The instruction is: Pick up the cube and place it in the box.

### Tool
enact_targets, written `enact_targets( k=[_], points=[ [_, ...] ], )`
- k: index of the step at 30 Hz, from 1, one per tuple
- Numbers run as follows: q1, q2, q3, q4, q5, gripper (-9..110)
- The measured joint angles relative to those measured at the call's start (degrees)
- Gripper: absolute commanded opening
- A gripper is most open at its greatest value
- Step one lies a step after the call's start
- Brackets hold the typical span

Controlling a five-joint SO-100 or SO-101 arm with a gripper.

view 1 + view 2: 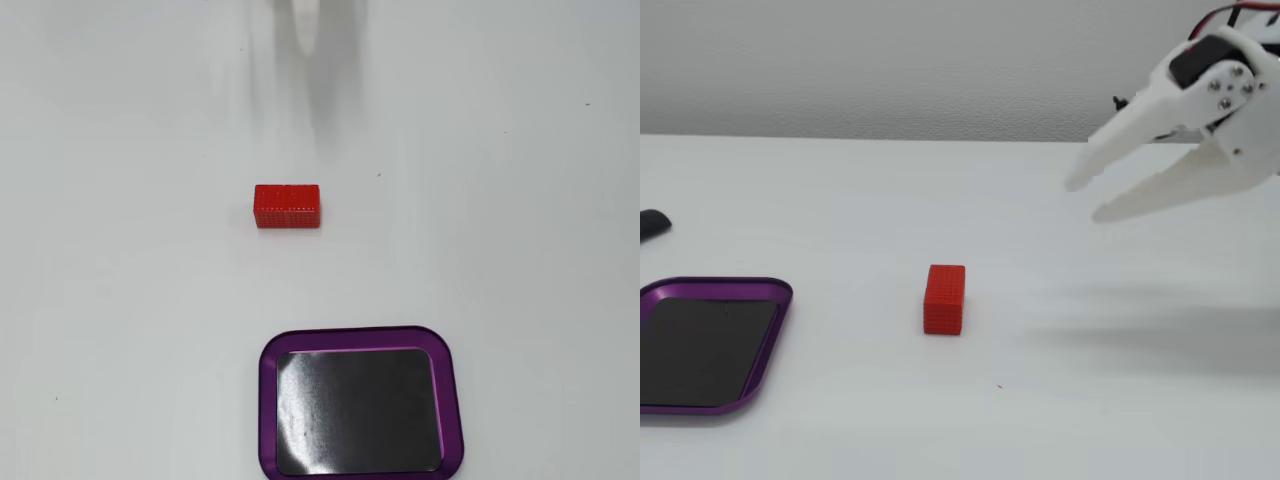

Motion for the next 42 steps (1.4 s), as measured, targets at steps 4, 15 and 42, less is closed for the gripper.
enact_targets(
  k=[4,15,42],
  points=[
    [2.4,-22.5,-13.5,1.1,0.0,16],
    [2.4,-75.6,-50.3,8.7,-0.5,19],
    [2.3,-94.2,-64.0,4.8,-0.5,28]
  ],
)
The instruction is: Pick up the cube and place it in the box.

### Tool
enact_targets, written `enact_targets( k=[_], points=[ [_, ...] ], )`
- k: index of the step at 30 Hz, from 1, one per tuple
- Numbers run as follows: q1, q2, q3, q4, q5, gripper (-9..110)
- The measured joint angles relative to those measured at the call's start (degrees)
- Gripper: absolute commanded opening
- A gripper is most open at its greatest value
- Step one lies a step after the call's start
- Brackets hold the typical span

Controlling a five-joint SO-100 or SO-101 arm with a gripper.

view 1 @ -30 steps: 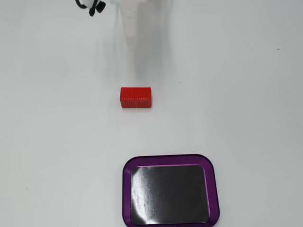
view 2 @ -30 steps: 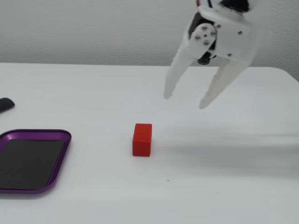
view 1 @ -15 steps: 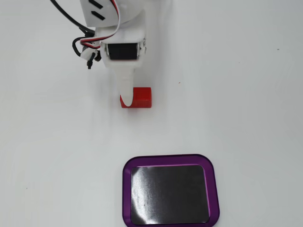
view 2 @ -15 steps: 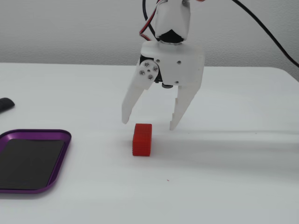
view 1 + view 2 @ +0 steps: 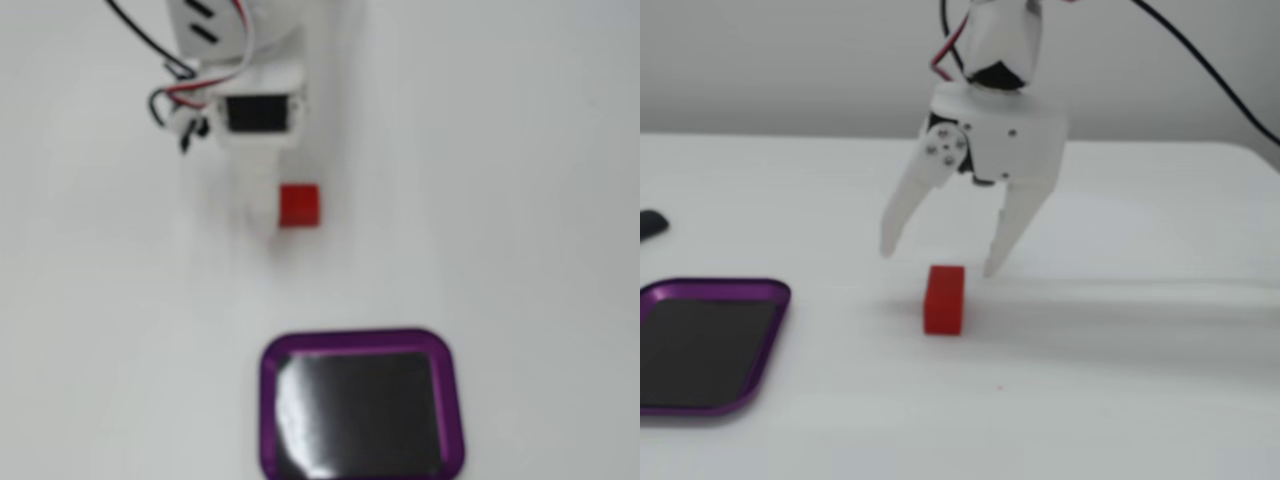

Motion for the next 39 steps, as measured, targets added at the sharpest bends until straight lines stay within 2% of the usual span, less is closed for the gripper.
enact_targets(
  k=[16,23,33,39],
  points=[
    [-0.3,0.0,8.6,-8.7,0.0,26],
    [-0.2,0.0,8.6,-8.9,0.0,-1],
    [-0.3,0.6,6.4,-5.3,0.0,-1],
    [-0.1,12.0,3.6,-2.9,0.0,-1]
  ],
)
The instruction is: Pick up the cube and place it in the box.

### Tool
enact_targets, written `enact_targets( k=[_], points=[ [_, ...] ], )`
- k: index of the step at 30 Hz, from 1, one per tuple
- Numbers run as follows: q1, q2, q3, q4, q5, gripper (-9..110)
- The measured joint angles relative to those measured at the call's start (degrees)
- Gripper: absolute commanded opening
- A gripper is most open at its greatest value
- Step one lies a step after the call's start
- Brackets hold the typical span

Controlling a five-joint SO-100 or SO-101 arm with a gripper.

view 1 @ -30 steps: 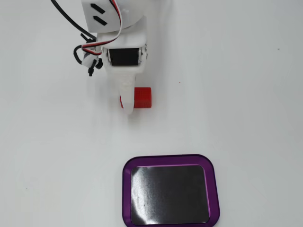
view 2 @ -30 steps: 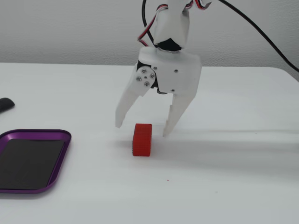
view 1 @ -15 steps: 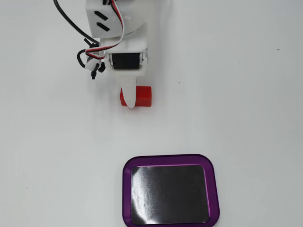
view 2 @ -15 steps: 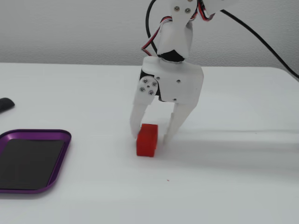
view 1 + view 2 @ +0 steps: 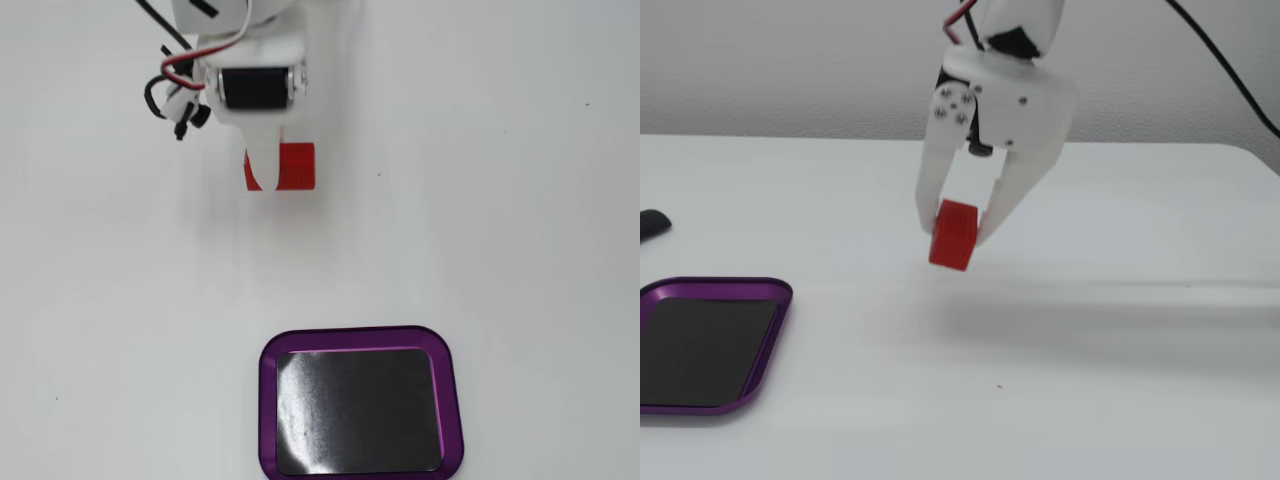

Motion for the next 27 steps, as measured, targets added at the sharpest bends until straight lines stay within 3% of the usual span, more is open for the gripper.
enact_targets(
  k=[7,13,18,27],
  points=[
    [-5.1,17.1,1.8,-5.4,0.0,-1],
    [-12.0,21.1,9.1,-23.7,0.0,-1],
    [-12.4,11.1,12.2,-36.2,0.0,-1],
    [-13.0,-18.7,-11.1,-34.8,0.0,0]
  ],
)
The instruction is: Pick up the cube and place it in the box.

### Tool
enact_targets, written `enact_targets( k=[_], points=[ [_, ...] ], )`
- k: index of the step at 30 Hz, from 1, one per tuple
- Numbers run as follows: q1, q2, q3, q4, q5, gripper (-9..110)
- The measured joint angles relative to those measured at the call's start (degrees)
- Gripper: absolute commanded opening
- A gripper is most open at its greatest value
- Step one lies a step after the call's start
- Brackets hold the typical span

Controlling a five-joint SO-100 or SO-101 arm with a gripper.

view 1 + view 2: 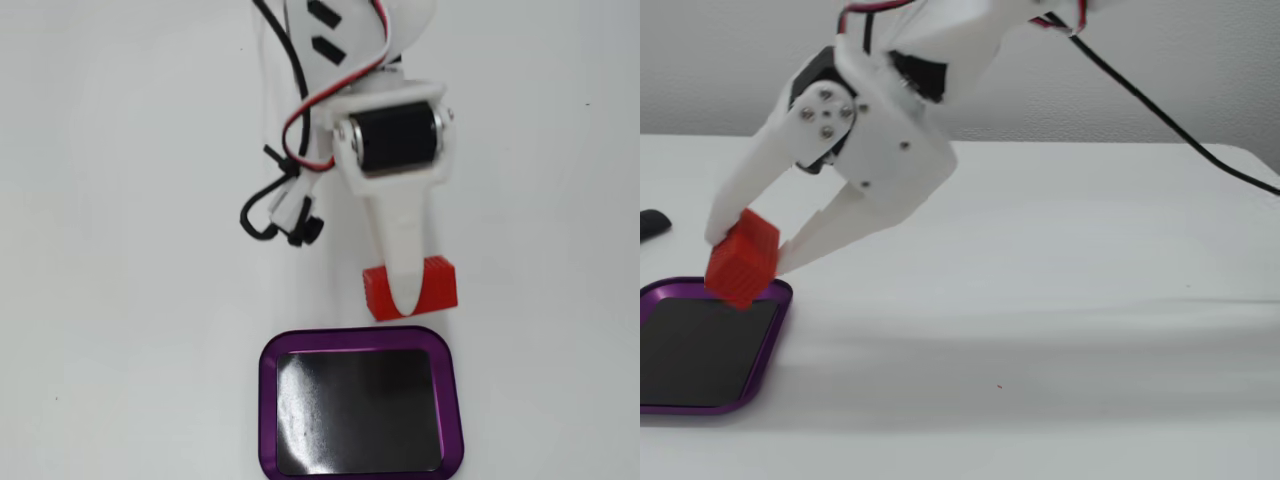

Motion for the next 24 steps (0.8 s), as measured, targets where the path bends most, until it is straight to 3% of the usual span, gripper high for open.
enact_targets(
  k=[10,16,24],
  points=[
    [0.9,-23.8,-31.6,15.9,0.0,4],
    [0.7,-26.5,-41.5,30.3,0.1,20],
    [0.6,-26.4,-56.3,52.4,0.1,20]
  ],
)
